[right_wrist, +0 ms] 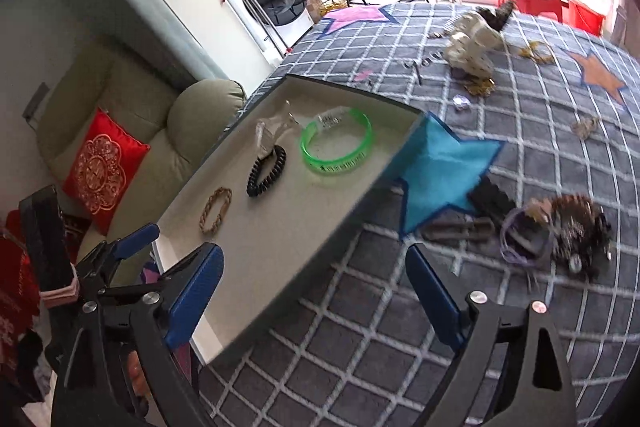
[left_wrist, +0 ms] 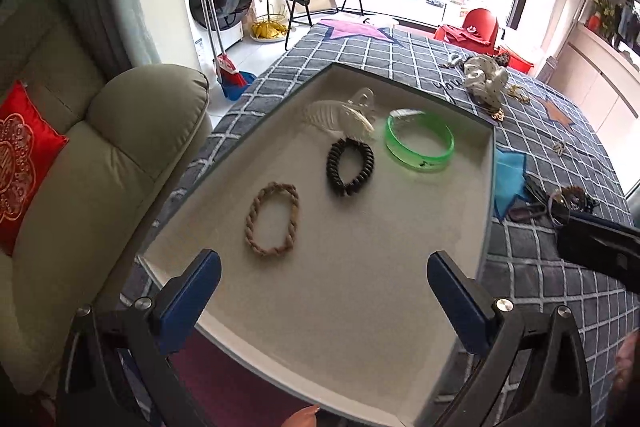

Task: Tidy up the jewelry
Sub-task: 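Withdraw both open tools from the tray toward the bedspread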

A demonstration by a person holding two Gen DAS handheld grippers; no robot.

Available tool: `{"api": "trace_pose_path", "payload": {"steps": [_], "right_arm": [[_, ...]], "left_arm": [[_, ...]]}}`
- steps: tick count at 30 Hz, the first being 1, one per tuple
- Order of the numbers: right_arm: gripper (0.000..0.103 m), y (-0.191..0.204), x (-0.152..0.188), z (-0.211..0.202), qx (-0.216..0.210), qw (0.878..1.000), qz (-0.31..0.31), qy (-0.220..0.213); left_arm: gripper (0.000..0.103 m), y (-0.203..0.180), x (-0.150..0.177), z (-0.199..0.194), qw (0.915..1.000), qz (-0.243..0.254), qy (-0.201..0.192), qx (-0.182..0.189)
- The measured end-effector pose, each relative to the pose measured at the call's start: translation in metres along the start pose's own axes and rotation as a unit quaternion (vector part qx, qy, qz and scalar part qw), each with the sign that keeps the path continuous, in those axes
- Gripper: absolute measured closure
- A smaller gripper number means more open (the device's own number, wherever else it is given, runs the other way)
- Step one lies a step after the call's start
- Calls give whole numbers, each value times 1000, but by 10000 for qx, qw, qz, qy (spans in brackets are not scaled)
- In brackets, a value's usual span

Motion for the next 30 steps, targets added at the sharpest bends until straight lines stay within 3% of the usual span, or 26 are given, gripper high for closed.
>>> {"api": "trace_pose_path", "payload": {"steps": [7,11,19,30], "right_arm": [[0,-37,28,-23,22,9992,364,-173],[0,-64,44,-37,274,9977,574,-228],[0,-129,68,-63,796,9895,1150,-375],[0,-182,76,-79,1063,9805,1571,-508]], "left_arm": [[0,-19,12,-6,9999,108,63,-31],[0,-38,20,-10,9991,321,152,222],[0,-100,28,-32,9948,846,-79,566],[0,-168,36,-11,9899,1250,83,667]]}}
Point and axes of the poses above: each gripper's, at about its wrist camera, not at the fingertips, and z roughly the way its jaws point, y to its left, x to its underside, the point moved 6 cm from there along z, roughly the way its jaws point, and after that the axes turned 13 degrees about y, right-handed, at the moved point
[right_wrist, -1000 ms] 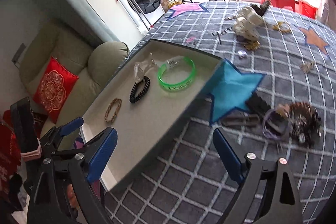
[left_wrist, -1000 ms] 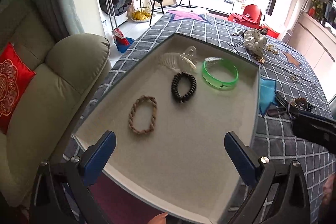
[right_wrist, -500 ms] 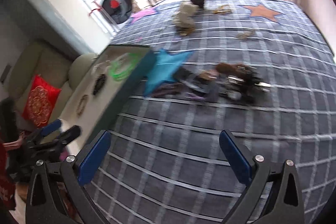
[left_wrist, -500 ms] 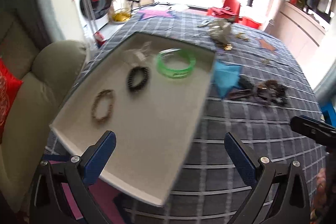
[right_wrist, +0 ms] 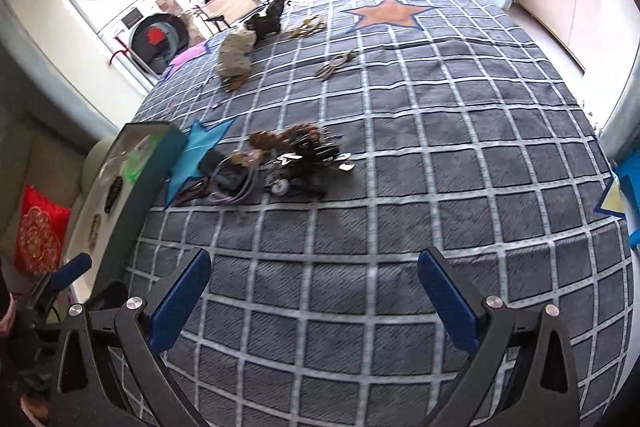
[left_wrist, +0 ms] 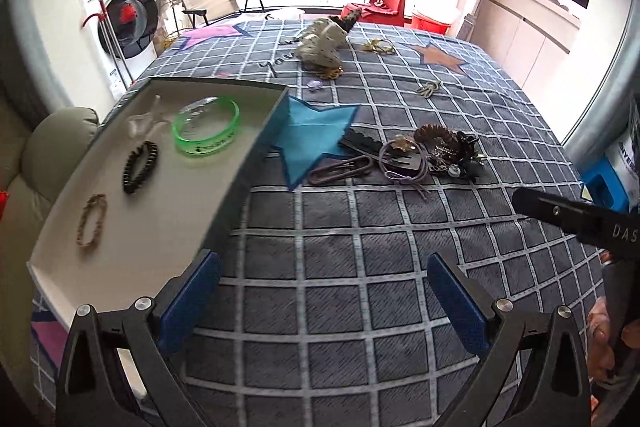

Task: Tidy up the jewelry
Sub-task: 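Withdraw both open tools from the tray toward the bedspread, then grasp the lavender hair tie with the left tool while the right tool grasps the black claw clip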

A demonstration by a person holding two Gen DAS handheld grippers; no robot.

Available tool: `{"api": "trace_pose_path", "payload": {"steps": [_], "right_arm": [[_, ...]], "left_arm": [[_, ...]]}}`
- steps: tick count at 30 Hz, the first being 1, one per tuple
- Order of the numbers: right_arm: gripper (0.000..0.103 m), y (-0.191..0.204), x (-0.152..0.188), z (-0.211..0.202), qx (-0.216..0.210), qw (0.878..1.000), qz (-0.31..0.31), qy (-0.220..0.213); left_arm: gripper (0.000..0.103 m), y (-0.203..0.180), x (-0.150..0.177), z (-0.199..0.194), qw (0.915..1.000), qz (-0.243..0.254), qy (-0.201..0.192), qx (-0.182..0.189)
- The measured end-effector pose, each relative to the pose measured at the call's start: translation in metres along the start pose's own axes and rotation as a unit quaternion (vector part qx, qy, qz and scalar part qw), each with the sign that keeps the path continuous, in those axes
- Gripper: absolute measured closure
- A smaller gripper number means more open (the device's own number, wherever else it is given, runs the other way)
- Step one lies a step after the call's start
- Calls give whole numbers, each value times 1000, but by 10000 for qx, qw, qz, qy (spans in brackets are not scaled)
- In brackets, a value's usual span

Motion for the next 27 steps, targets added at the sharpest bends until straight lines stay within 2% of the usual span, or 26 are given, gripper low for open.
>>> {"api": "trace_pose_path", "payload": {"steps": [9,17,23,25,27], "right_arm": [[0,2,-31,12,178,9995,-227,-123],[11,10,-52,31,299,9984,-464,-95],[38,16,-63,48,401,9974,-602,1],[56,15,-65,53,475,9971,-599,42],[61,14,-66,54,467,9972,-577,7]], "left_arm": [[0,-5,-9,21,9999,-48,143,-29],[0,-10,-20,34,9998,-20,174,-32],[0,-14,-31,43,9998,31,176,-10],[0,-15,-34,47,9998,62,199,38],[0,-18,-37,49,9997,129,188,32]]}}
Point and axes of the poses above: each gripper's, at about its wrist camera, not at the fingertips, and z roughly the way its jaws point, y to its left, x to its underside, the point moved 6 cm from there along z, roughly the way its jaws point, and after that the axes turned 13 degrees about y, right-handed, at the moved point
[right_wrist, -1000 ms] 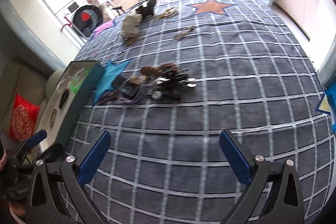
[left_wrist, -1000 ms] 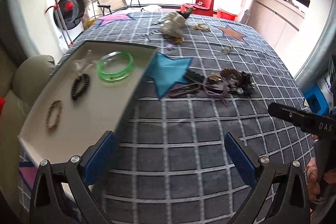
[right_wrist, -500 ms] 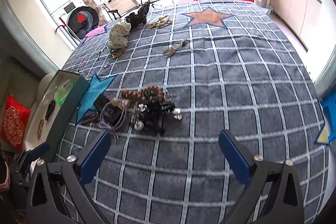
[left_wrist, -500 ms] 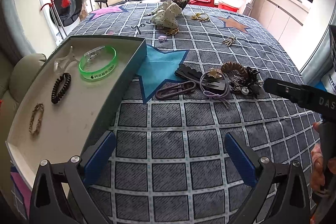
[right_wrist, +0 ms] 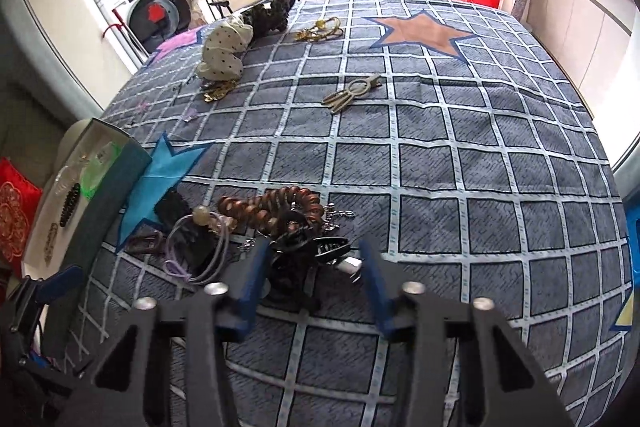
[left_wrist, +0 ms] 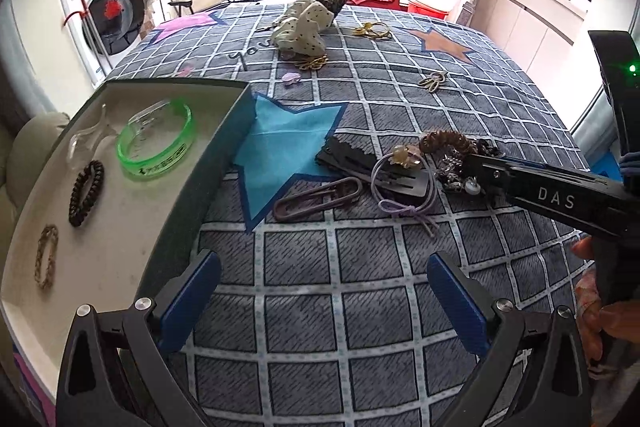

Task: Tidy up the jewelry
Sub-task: 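Grasp the lavender hair tie with the left tool while the right tool grasps the black claw clip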

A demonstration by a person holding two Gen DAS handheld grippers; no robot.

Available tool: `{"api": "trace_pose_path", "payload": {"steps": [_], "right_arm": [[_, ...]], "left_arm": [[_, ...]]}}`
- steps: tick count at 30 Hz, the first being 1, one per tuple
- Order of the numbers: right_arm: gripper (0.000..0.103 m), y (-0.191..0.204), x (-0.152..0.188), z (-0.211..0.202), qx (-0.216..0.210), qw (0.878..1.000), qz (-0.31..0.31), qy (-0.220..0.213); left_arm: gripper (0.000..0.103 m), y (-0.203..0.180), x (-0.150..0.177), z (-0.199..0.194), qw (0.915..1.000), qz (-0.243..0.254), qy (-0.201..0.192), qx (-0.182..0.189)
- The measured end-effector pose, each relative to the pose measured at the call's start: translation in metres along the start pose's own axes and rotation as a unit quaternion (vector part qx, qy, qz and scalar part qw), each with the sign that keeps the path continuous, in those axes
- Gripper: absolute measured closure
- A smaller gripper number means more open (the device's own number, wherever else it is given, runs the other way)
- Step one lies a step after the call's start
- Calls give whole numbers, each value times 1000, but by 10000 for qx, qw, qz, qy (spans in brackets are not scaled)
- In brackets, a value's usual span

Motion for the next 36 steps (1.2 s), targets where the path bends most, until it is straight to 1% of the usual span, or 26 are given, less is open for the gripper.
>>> {"api": "trace_pose_path", "payload": {"steps": [1,9,10,11,19,20,21,24,27,31,33,35,36], "right_arm": [[63,-2,-1,-1,0,10000,24,-35],[64,-16,6,-7,38,9998,164,-128],[64,-18,7,-8,39,9997,191,-134],[64,-21,8,-9,40,9996,231,-144],[64,-40,20,-21,-49,9987,456,-216],[64,-42,22,-22,-87,9985,496,-222],[64,-44,25,-24,-131,9982,539,-233],[64,-49,30,-27,-232,9974,640,-253],[64,-53,35,-29,-324,9965,726,-257],[64,-56,39,-34,-367,9959,773,-288],[64,-58,41,-37,-399,9956,793,-317],[64,-59,43,-40,-431,9952,810,-340],[64,-60,44,-42,-456,9950,820,-349]], "left_arm": [[0,-1,-1,1,10000,30,-9,-15],[0,-22,-14,4,9992,368,-69,117],[1,-26,-15,4,9990,421,-81,136],[6,-29,-16,5,9987,477,-88,141],[6,-50,-32,12,9966,761,-138,279],[11,-53,-34,14,9963,802,-137,265],[18,-56,-36,15,9959,859,-115,258],[18,-63,-44,18,9947,986,-103,284],[18,-75,-50,22,9920,1231,-143,252],[19,-87,-58,27,9893,1431,-147,226],[29,-90,-62,30,9887,1475,-118,241],[30,-93,-65,34,9884,1502,-71,232],[36,-94,-65,35,9882,1510,-60,233]]}}
Point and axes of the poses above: each gripper's, at about its wrist camera, not at the fingertips, and z roughly the way its jaws point, y to its left, x to its underside, the point moved 6 cm from there along z, roughly the way its jaws point, and after that the axes turned 13 degrees about y, right-handed, at the moved point
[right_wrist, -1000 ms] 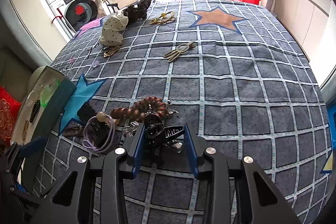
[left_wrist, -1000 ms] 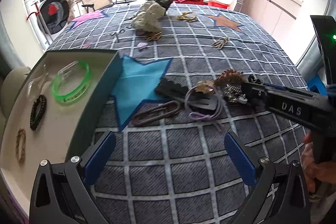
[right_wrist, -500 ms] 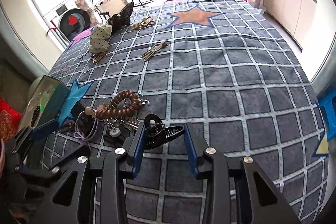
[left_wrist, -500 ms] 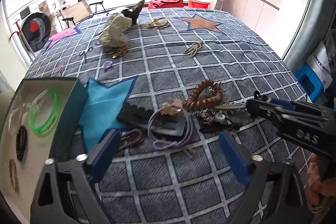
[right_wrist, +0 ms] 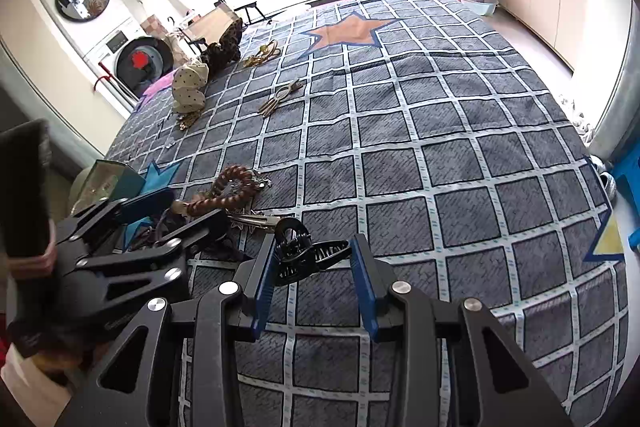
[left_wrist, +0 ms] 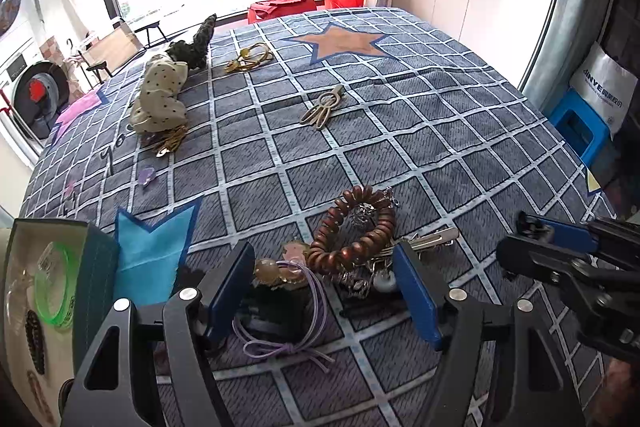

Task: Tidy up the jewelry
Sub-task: 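Grasp the lavender hair tie with the left tool while the right tool grasps the black claw clip, then carry the hair tie and claw clip into the white tray and open both tools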

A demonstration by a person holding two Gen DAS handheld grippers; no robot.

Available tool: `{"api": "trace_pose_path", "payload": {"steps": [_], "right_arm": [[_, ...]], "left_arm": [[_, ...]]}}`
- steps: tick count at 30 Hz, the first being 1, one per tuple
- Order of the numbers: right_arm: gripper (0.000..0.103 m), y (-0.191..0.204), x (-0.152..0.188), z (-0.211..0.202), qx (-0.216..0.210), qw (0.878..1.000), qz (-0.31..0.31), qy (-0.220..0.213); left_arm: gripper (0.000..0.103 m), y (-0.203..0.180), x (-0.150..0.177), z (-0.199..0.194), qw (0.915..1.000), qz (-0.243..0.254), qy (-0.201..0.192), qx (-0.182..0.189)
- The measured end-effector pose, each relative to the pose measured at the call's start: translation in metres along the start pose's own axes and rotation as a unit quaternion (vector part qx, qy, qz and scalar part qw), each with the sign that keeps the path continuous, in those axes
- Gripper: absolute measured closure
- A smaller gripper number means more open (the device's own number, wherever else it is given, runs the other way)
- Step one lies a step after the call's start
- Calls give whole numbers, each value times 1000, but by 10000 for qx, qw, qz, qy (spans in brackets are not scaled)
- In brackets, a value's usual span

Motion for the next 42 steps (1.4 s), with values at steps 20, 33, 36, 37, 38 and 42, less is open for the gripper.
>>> {"api": "trace_pose_path", "payload": {"steps": [20,33,36,37,38,42], "right_arm": [[64,-7,12,-16,-229,9995,180,-86],[64,-3,29,-24,-273,9994,213,-94],[64,0,35,-27,-276,9994,193,-86],[64,2,38,-27,-277,9994,181,-76],[64,3,40,-27,-276,9995,171,-66],[64,11,50,-26,-283,9995,124,-1]], "left_arm": [[99,-1,11,-20,9993,-70,-147,336],[99,0,36,-59,9975,-203,-440,512],[99,2,48,-70,9968,-265,-496,573],[99,2,51,-73,9966,-282,-511,587],[99,4,56,-76,9963,-313,-530,599],[99,7,75,-86,9957,-424,-531,624]]}}
Point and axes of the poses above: each gripper's, at about its wrist camera, not at the fingertips, and z roughly the way its jaws point, y to its left, x to its underside, the point moved 6 cm from there along z, roughly the way its jaws point, and after that the axes turned 13 degrees about y, right-handed, at the moved point
